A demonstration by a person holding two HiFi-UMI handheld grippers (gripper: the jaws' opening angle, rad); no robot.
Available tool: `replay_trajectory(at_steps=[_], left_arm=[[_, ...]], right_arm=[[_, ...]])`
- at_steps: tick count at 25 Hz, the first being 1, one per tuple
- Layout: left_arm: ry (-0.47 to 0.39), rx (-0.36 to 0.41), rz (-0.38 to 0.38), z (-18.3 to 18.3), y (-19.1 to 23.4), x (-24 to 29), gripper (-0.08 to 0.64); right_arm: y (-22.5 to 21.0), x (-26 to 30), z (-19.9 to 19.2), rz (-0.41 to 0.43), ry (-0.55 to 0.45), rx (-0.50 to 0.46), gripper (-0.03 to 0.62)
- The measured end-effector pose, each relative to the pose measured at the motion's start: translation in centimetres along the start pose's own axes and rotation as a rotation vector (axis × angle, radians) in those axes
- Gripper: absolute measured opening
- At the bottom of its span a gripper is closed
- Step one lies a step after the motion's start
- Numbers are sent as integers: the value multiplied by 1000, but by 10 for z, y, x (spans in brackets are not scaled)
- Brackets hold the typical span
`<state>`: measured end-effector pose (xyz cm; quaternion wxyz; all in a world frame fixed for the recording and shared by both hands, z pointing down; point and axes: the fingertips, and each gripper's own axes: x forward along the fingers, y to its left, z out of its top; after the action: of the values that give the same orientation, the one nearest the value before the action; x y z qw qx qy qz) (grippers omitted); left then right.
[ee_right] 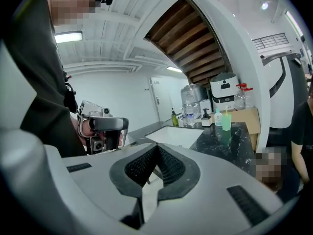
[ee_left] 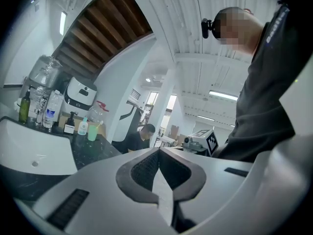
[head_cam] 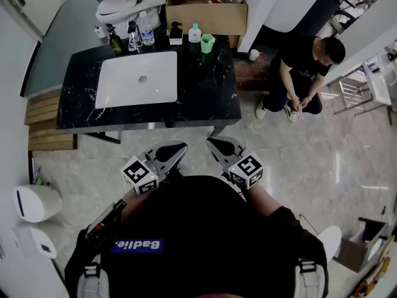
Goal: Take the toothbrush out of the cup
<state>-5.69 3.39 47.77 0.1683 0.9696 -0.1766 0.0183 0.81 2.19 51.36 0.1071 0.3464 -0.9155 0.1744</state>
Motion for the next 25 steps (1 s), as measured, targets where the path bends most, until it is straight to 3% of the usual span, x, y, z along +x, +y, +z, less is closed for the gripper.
replay_trajectory(at_steps=[8, 15, 25], left_arm=[[3, -8, -73, 18, 65, -6, 11], [43, -33, -133, 19, 91, -12, 11], [43, -28, -103, 28, 105, 18, 11]], right_arm=[[-13, 51, 31, -64, 6, 32, 12], [-28, 79, 41, -118, 16, 41, 12], [-64, 71, 41, -113, 20, 69, 12]])
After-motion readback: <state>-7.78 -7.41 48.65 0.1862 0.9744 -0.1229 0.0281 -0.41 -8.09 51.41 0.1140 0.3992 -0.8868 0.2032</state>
